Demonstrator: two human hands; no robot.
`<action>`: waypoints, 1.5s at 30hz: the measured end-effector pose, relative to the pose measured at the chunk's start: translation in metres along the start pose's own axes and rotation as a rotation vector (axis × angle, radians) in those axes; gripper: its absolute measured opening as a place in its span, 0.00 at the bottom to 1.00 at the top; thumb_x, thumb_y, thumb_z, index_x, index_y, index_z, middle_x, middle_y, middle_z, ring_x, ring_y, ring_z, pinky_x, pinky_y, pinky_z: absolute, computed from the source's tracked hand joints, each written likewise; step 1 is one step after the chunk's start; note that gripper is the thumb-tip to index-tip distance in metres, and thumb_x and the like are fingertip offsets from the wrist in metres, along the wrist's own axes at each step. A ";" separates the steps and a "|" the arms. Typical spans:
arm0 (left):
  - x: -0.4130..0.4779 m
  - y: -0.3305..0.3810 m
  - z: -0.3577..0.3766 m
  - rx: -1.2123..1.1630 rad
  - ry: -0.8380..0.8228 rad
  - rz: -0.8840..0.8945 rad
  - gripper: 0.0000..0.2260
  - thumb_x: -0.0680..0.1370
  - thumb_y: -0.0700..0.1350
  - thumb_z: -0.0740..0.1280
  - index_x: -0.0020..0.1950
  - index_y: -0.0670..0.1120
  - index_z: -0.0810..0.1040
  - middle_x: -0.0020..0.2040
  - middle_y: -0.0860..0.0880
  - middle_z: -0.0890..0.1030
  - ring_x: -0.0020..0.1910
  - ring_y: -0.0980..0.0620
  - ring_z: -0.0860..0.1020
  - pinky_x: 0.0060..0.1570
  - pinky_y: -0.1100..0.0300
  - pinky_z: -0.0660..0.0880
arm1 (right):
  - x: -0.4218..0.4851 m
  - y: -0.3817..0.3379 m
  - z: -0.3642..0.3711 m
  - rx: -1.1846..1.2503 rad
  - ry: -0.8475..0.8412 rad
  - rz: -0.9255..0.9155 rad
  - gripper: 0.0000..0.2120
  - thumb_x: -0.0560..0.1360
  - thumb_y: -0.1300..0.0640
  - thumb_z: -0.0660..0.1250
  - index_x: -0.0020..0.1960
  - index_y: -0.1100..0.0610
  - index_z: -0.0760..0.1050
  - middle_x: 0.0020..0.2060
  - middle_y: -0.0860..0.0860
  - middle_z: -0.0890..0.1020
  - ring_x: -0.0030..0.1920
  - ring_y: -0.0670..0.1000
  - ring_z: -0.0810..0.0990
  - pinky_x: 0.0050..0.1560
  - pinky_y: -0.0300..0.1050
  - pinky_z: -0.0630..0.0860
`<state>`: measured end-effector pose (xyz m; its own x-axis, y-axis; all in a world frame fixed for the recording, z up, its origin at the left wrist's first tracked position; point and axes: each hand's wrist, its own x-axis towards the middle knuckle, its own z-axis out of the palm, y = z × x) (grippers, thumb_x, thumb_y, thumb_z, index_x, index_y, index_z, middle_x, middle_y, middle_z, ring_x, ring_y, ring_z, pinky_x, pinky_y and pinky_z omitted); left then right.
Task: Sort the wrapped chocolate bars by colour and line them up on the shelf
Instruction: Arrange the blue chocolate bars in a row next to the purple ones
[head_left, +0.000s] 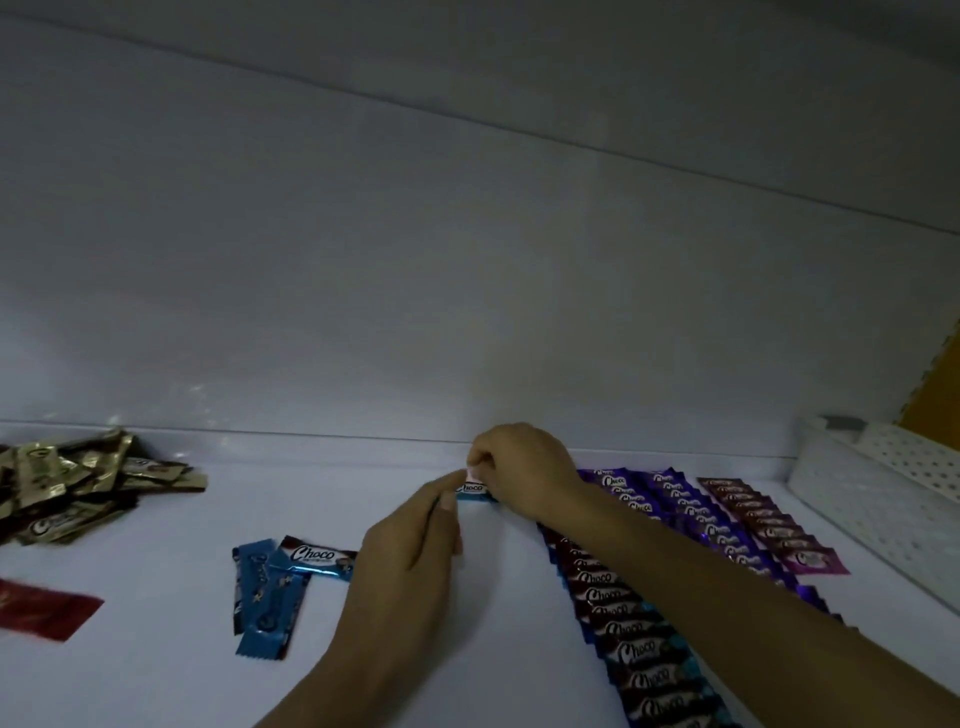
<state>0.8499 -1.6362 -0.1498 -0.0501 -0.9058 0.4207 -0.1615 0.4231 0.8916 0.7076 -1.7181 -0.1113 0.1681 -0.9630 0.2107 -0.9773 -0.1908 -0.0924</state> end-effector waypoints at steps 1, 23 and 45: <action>0.001 0.000 0.000 -0.011 0.029 0.005 0.13 0.82 0.43 0.55 0.56 0.59 0.74 0.38 0.56 0.77 0.35 0.69 0.74 0.35 0.76 0.68 | -0.006 -0.001 0.002 -0.016 0.034 -0.027 0.10 0.78 0.56 0.61 0.53 0.54 0.80 0.48 0.51 0.82 0.48 0.52 0.79 0.49 0.44 0.74; 0.012 -0.011 -0.009 -0.222 0.305 -0.185 0.04 0.73 0.41 0.72 0.42 0.51 0.83 0.37 0.53 0.84 0.40 0.53 0.81 0.38 0.62 0.77 | -0.028 -0.005 0.018 0.019 -0.119 -0.039 0.14 0.81 0.55 0.53 0.61 0.61 0.70 0.57 0.56 0.75 0.57 0.54 0.73 0.70 0.47 0.57; 0.011 -0.009 -0.010 -0.292 0.256 -0.131 0.04 0.75 0.38 0.69 0.43 0.46 0.81 0.38 0.50 0.83 0.40 0.52 0.82 0.39 0.63 0.80 | -0.055 -0.010 -0.027 0.918 -0.155 0.007 0.03 0.71 0.58 0.73 0.44 0.51 0.82 0.39 0.48 0.84 0.41 0.44 0.82 0.46 0.38 0.77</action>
<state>0.8603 -1.6494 -0.1516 0.2049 -0.9331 0.2956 0.1382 0.3266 0.9350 0.7046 -1.6584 -0.0954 0.2429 -0.9667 0.0810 -0.5047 -0.1973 -0.8405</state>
